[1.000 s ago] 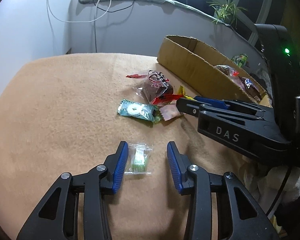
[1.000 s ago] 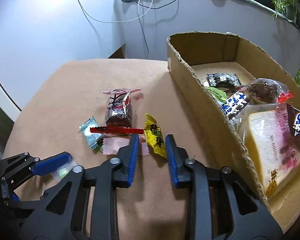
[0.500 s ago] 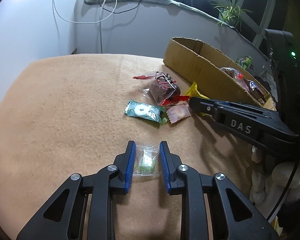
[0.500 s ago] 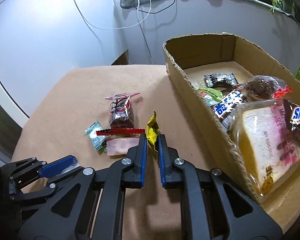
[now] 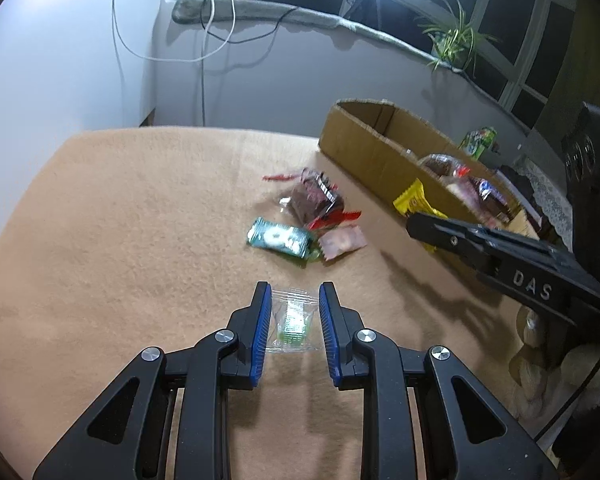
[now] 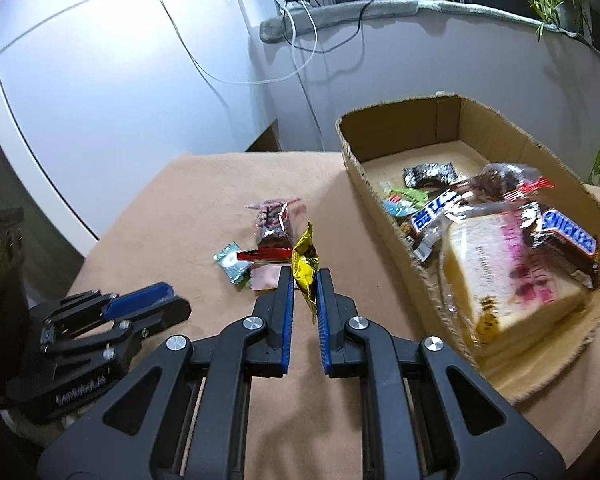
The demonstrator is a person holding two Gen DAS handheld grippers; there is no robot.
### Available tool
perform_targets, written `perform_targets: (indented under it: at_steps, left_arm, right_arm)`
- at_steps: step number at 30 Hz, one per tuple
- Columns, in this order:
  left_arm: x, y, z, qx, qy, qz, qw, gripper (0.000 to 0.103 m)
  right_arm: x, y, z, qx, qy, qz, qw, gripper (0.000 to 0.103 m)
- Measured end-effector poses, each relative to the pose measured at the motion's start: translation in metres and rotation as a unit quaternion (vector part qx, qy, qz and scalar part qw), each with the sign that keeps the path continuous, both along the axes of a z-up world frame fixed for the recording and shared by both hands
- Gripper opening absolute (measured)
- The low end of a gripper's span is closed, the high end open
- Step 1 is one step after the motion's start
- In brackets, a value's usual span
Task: Organize snacks
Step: 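Carry the green packet and yellow candy into the box and open both tools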
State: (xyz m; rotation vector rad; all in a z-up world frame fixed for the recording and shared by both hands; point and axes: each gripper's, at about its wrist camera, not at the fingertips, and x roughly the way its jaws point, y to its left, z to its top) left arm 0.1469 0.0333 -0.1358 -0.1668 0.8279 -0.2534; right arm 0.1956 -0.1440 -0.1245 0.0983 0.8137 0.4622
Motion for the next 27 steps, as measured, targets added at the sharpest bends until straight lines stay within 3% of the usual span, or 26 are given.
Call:
perform_targets:
  at_steps: [12,20,23,27]
  left_arm:
    - [0.032,-0.024,0.046,-0.033,-0.046,-0.005,0.9984,0.023]
    - [0.073,-0.056,0.066,-0.024,-0.06,-0.029,0.9975,0.023]
    - [0.091,-0.065,0.065,-0.032,-0.052,-0.032,0.9977,0.023]
    - [0.113,-0.08,0.06,-0.014,-0.044,-0.034,0.9984,0.023]
  right_arm:
    - [-0.022,-0.06,0.043,0.01,-0.043,-0.029,0.999,0.011]
    - [-0.014,-0.104,0.042,0.016,-0.042,-0.068,0.997,0.011]
    - [-0.012,-0.114,0.039,0.017,-0.038,-0.074,0.996,0.011]
    - [-0.009,-0.121,0.035,0.013,-0.036,-0.075,0.996,0.011]
